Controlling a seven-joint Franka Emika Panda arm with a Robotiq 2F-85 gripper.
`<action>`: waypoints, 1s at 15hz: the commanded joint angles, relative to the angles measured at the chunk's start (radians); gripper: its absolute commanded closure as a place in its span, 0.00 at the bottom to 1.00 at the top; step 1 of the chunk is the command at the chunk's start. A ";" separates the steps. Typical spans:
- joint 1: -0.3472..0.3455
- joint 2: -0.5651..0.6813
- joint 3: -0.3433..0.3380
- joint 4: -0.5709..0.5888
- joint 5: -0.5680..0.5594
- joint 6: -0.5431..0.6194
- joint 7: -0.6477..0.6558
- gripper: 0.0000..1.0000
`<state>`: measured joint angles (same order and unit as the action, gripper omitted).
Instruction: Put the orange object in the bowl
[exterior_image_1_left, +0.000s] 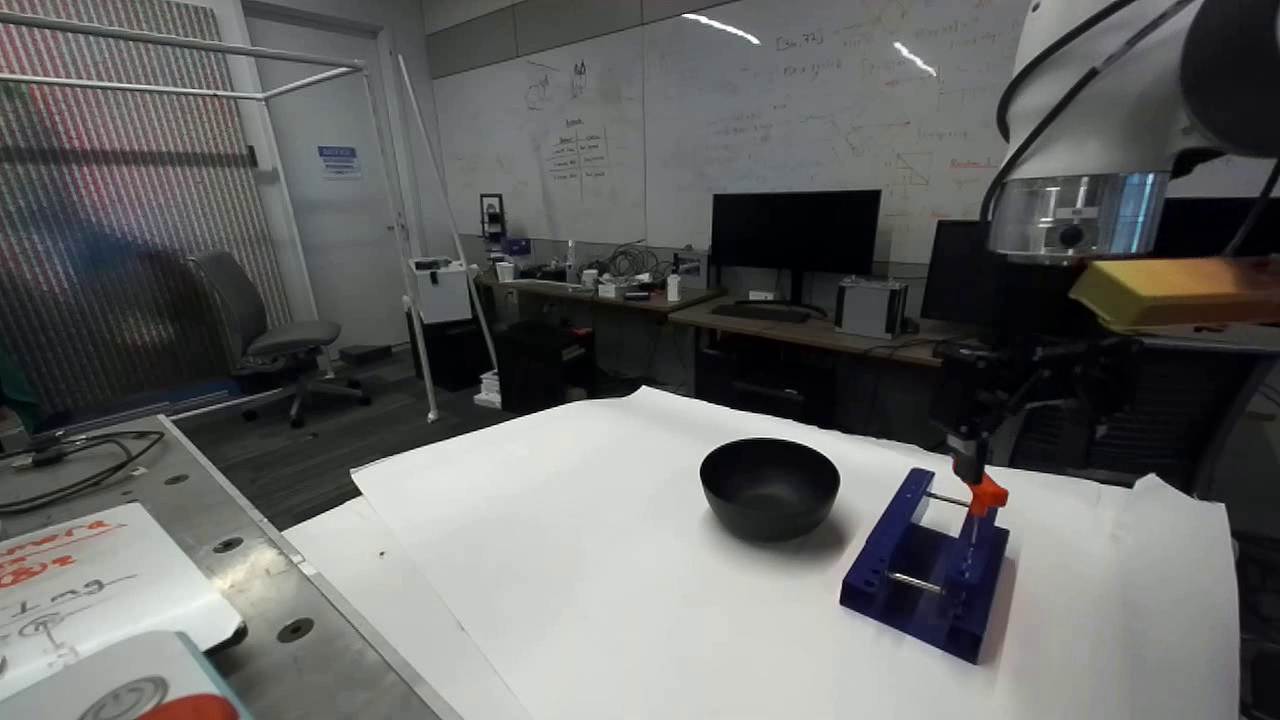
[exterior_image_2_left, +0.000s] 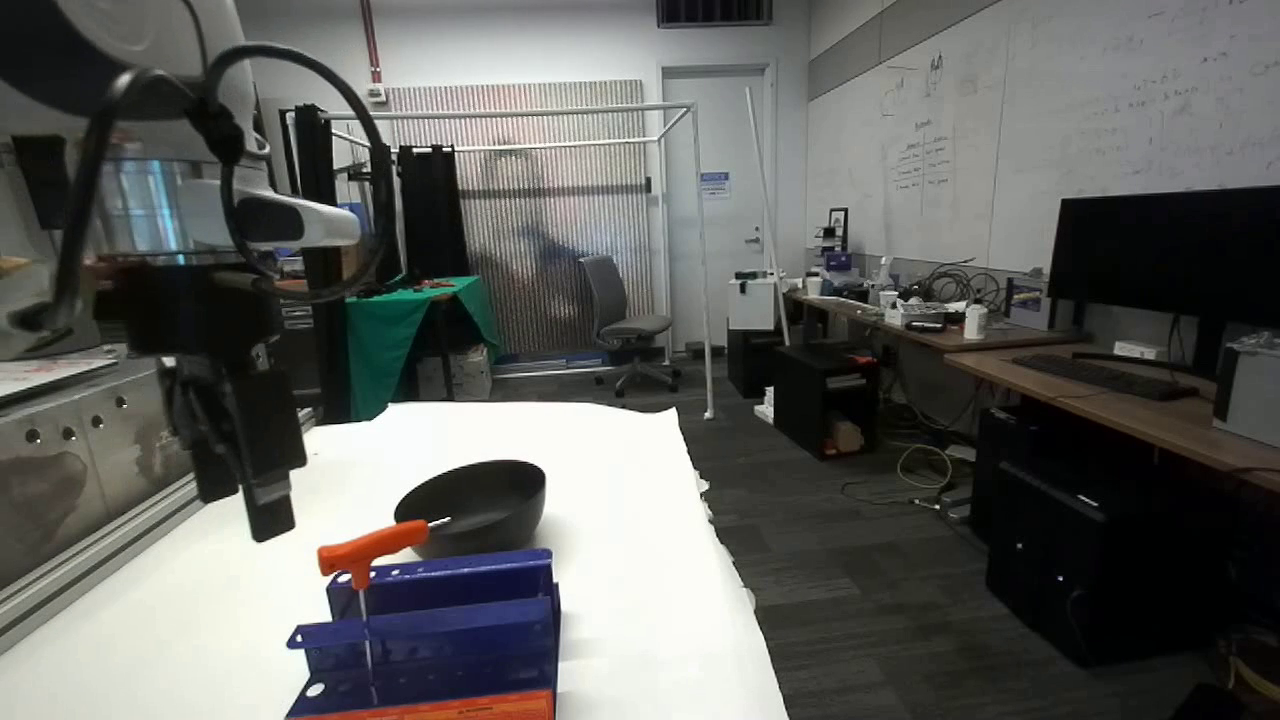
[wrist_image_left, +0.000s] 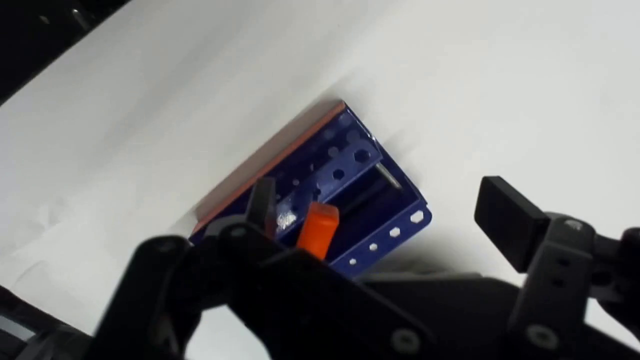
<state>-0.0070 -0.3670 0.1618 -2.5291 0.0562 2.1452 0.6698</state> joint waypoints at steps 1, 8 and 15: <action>-0.051 0.071 0.011 0.034 -0.062 0.114 0.152 0.00; -0.065 0.194 -0.053 0.091 -0.079 0.091 0.226 0.25; -0.054 0.225 -0.083 0.096 -0.075 0.095 0.231 0.73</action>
<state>-0.0786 -0.1470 0.0955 -2.4556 -0.0281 2.2618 0.8816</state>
